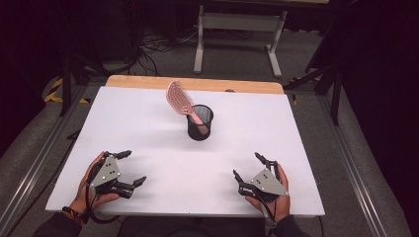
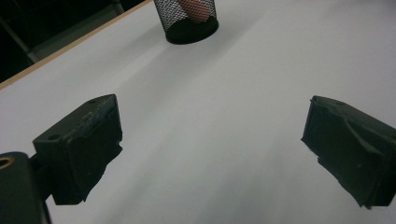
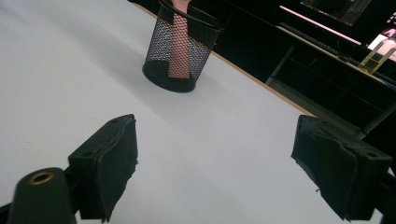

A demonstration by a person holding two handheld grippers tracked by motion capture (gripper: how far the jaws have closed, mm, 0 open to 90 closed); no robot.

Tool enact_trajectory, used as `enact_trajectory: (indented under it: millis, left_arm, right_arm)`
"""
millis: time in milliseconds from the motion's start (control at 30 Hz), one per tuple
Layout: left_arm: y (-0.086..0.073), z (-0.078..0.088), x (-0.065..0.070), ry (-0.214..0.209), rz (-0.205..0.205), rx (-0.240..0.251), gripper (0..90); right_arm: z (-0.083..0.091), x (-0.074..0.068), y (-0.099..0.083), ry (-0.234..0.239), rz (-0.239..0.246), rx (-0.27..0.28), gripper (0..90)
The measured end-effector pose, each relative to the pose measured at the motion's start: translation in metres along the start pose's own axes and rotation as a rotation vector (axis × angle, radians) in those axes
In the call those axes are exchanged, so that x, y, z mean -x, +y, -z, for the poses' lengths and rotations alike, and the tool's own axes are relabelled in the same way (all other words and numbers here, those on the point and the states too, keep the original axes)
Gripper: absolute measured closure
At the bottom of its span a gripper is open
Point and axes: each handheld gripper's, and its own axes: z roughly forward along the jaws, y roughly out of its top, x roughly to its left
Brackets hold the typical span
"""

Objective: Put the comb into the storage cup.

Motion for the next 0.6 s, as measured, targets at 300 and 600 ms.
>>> enact_trajectory:
  millis: [300, 600]
  left_arm:
    - [-0.010, 0.013, -0.005, 0.027, 0.051, 0.005, 5.2]
    - [-0.010, 0.014, -0.006, 0.023, 0.080, 0.016, 5.2]
  right_arm:
    - [0.001, 0.002, -0.001, 0.007, -0.009, 0.008, 13.0]
    - [0.004, 0.005, 0.001, 0.015, -0.031, 0.027, 10.4]
